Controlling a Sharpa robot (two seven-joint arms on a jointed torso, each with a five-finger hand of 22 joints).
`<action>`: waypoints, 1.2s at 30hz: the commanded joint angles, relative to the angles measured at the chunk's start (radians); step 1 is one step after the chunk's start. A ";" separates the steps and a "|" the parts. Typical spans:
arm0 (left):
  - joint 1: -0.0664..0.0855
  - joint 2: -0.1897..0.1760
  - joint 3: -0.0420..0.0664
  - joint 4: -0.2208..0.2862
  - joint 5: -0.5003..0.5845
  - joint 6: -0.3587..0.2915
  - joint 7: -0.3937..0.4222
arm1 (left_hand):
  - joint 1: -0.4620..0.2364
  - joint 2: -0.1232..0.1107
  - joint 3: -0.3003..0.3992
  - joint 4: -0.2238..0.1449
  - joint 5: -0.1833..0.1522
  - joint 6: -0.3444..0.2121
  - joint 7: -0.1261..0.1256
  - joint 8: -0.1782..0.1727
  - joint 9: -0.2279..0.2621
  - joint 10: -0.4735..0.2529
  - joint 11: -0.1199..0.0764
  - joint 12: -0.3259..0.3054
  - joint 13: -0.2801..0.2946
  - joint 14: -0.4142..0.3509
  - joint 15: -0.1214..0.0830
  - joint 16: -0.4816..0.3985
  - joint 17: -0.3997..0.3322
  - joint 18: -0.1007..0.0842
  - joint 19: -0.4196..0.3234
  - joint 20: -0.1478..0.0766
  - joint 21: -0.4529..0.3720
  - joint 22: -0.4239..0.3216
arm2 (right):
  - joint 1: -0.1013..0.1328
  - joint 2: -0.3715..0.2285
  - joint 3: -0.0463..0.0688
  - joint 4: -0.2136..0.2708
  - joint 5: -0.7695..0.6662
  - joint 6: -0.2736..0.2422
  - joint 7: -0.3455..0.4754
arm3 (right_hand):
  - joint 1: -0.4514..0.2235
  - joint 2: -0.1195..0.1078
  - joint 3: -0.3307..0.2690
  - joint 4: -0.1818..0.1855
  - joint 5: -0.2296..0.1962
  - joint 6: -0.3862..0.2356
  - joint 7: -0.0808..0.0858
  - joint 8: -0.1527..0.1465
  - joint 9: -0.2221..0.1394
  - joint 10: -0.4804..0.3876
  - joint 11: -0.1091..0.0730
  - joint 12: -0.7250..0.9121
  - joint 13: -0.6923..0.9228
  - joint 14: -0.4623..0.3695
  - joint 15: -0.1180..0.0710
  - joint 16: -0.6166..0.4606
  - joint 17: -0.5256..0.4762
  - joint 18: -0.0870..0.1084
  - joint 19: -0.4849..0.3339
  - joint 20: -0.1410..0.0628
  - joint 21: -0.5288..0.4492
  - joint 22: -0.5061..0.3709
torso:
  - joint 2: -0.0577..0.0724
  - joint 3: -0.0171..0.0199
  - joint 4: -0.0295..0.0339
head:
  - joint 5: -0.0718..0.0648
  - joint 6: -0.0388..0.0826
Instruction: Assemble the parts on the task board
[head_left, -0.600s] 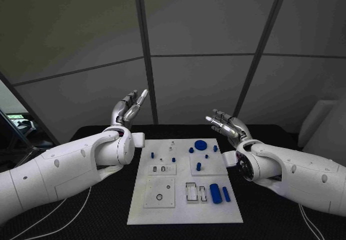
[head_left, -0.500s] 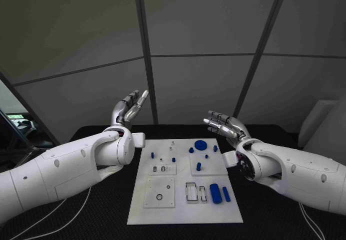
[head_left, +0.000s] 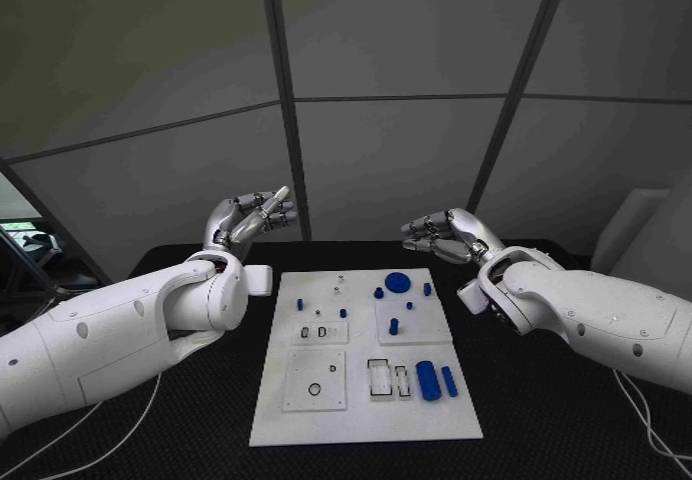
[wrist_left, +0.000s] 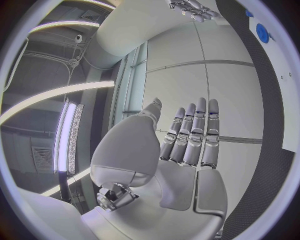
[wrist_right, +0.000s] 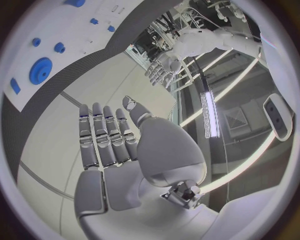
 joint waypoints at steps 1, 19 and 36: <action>0.002 -0.020 0.001 0.028 -0.090 0.084 -0.028 | 0.028 0.005 0.024 -0.024 0.004 0.036 0.011 0.002 -0.005 0.049 -0.015 -0.003 -0.001 0.082 -0.023 0.027 0.025 -0.021 0.063 -0.024 0.032 0.010 | 0.018 0.001 0.001 -0.005 -0.313 0.064 -0.096 | -0.003 -0.028 0.063 -0.025 -0.017 0.125 -0.029 0.002 0.005 0.176 -0.045 -0.009 0.009 0.231 -0.064 0.048 0.033 0.029 0.184 -0.062 0.094 0.029 | 0.022 0.0001 -0.0022 | -0.005 0.001; 0.000 -0.100 0.001 0.211 -0.130 0.111 -0.044 | 0.016 -0.017 0.077 -0.039 0.003 0.058 0.017 -0.039 -0.022 0.079 -0.011 -0.069 -0.021 0.098 -0.024 -0.007 0.054 -0.027 0.075 -0.031 0.033 0.003 | 0.072 0.032 0.002 0.024 -0.760 0.206 -0.372 | -0.037 -0.106 0.098 0.003 -0.011 0.167 -0.063 -0.045 0.002 0.247 -0.092 -0.048 0.012 0.536 -0.149 0.425 0.308 0.024 0.392 -0.174 0.455 0.228 | 0.128 -0.0003 0.0209 | -0.022 0.021; -0.001 -0.103 0.001 0.205 -0.130 0.123 -0.047 | 0.010 -0.020 0.078 -0.039 0.003 0.053 0.022 -0.047 -0.023 0.075 -0.006 -0.078 -0.021 0.096 -0.020 -0.014 0.057 -0.027 0.073 -0.028 0.030 0.000 | 0.079 0.052 0.002 0.046 -0.853 0.168 -0.406 | -0.043 -0.161 0.191 0.049 -0.015 0.153 -0.058 -0.050 0.002 0.198 -0.085 -0.048 0.013 0.530 -0.142 0.865 0.740 0.011 0.409 -0.167 0.702 0.444 | 0.169 0.0009 0.0260 | -0.026 0.029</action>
